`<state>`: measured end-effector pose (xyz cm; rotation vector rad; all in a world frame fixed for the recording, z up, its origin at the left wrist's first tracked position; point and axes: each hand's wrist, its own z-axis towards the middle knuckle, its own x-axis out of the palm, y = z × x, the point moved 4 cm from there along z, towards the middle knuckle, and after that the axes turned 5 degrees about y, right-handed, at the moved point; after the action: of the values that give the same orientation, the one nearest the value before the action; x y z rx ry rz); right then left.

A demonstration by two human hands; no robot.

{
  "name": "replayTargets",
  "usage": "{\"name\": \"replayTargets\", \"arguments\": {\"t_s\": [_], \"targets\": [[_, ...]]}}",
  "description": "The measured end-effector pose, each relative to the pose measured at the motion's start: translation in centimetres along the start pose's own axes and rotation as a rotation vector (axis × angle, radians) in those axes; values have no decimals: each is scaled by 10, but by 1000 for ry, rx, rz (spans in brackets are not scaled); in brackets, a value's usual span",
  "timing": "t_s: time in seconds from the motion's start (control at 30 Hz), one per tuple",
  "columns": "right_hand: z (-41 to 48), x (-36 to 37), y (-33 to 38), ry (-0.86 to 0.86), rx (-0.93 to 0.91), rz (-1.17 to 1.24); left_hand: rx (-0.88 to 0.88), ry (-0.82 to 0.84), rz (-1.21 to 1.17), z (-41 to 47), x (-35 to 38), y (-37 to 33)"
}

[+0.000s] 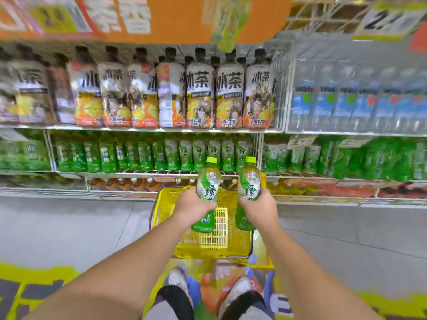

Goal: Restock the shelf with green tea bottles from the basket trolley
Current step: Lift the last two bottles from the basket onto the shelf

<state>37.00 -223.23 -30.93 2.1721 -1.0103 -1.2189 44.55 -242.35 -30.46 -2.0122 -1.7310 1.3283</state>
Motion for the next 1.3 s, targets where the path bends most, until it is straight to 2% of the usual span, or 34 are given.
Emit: {"name": "replayTargets", "arguments": {"t_s": [0.37, 0.7, 0.97, 1.3], "targets": [[-47, -22, 69, 78, -141, -130, 24, -145, -2, -60, -69, -15], [-61, 14, 108, 185, -230, -190, -33, -213, -33, -76, -113, 5], [-69, 77, 135, 181, -192, -155, -1, -145, -72, -36, -156, 28], [-61, 181, 163, 93, -63, -38, 64, 30, 130, 38, -217, 85]]}}
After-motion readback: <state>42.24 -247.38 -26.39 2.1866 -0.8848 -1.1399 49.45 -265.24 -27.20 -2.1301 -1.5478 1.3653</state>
